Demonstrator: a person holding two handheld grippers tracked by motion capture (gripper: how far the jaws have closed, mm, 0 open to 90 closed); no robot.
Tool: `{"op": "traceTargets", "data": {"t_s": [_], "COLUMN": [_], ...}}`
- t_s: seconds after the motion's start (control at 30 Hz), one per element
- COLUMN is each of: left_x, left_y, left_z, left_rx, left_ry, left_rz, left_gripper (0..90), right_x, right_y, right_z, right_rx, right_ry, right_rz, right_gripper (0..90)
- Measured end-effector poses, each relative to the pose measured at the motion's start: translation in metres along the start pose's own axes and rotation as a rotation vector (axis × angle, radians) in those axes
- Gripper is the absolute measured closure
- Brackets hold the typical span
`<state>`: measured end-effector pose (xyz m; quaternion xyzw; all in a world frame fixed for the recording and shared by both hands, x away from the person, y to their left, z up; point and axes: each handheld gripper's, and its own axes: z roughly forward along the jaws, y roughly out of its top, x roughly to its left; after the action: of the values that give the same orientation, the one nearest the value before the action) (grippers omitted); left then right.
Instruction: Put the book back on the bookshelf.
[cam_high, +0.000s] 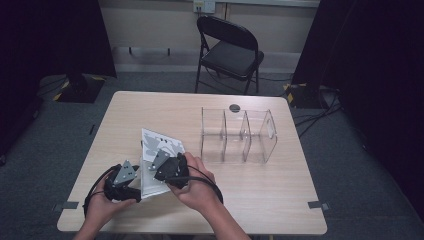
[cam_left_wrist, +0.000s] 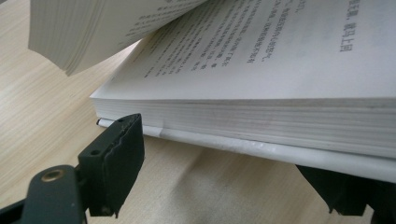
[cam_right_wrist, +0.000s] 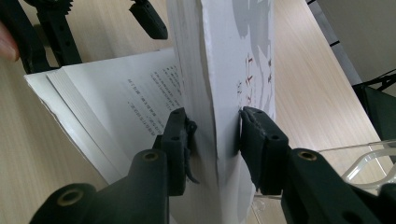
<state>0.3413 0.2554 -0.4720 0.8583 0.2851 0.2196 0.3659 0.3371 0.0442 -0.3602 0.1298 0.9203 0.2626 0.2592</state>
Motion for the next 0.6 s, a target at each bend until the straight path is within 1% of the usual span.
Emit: {"op": "traceTargets", "data": {"t_s": [0.07, 0.1, 0.13, 0.17, 0.2, 0.23, 0.27, 0.3, 0.33, 0.37, 0.4, 0.43, 0.47, 0.57, 0.6], "left_x": [-0.002, -0.002, -0.005, -0.005, -0.007, -0.007, -0.009, -0.009, -0.010, -0.010, -0.010, -0.010, -0.012, -0.013, -0.015], "left_y": [0.003, 0.003, 0.006, 0.006, 0.011, 0.011, 0.014, 0.014, 0.016, 0.016, 0.018, 0.018, 0.020, 0.021, 0.023], "left_z": [-0.001, -0.001, -0.001, -0.001, -0.001, -0.001, -0.001, -0.001, -0.001, -0.001, -0.003, -0.003, -0.003, -0.003, -0.004], "left_rx": [-0.010, -0.010, -0.032, -0.032, -0.035, -0.035, -0.049, -0.049, -0.064, -0.064, -0.061, -0.072, -0.075, -0.087, -0.077], "left_ry": [-0.004, -0.004, -0.021, -0.021, -0.023, -0.023, -0.021, -0.021, -0.027, -0.027, -0.028, -0.027, -0.025, -0.024, -0.003], "left_rz": [0.020, 0.020, 0.034, 0.034, 0.051, 0.051, 0.072, 0.072, 0.080, 0.080, 0.085, 0.087, 0.112, 0.123, 0.159], "left_gripper": [17.4, 16.7, 16.7, 17.3, 16.9, 16.2, 15.2, 15.4, 15.2, 15.1, 15.1, 15.1, 16.0, 19.5, 22.3], "right_x": [0.000, 0.000, -0.001, -0.001, -0.002, -0.002, -0.004, -0.004, -0.006, -0.006, -0.008, -0.010, -0.011, -0.011, -0.011], "right_y": [0.001, 0.001, 0.003, 0.004, 0.005, 0.005, 0.008, 0.008, 0.010, 0.010, 0.010, 0.010, 0.011, 0.012, 0.013], "right_z": [-0.001, -0.001, -0.002, -0.003, -0.003, -0.003, -0.005, -0.005, -0.006, -0.006, -0.007, -0.008, -0.009, -0.009, -0.009], "right_rx": [0.004, 0.004, 0.005, 0.005, 0.009, 0.009, 0.015, 0.015, 0.021, 0.021, 0.017, 0.013, 0.021, 0.026, 0.030], "right_ry": [0.006, 0.006, 0.009, 0.010, 0.013, 0.013, 0.018, 0.018, 0.023, 0.023, 0.026, 0.033, 0.033, 0.036, 0.037], "right_rz": [0.000, 0.000, -0.010, -0.017, -0.021, -0.021, -0.022, -0.022, -0.022, -0.022, -0.021, -0.016, -0.020, -0.028, -0.033], "right_gripper": [63.6, 63.6, 63.6, 63.6, 63.6, 63.6, 63.5, 63.5, 63.6, 63.6, 63.6, 63.7, 63.7, 63.7, 63.5]}}
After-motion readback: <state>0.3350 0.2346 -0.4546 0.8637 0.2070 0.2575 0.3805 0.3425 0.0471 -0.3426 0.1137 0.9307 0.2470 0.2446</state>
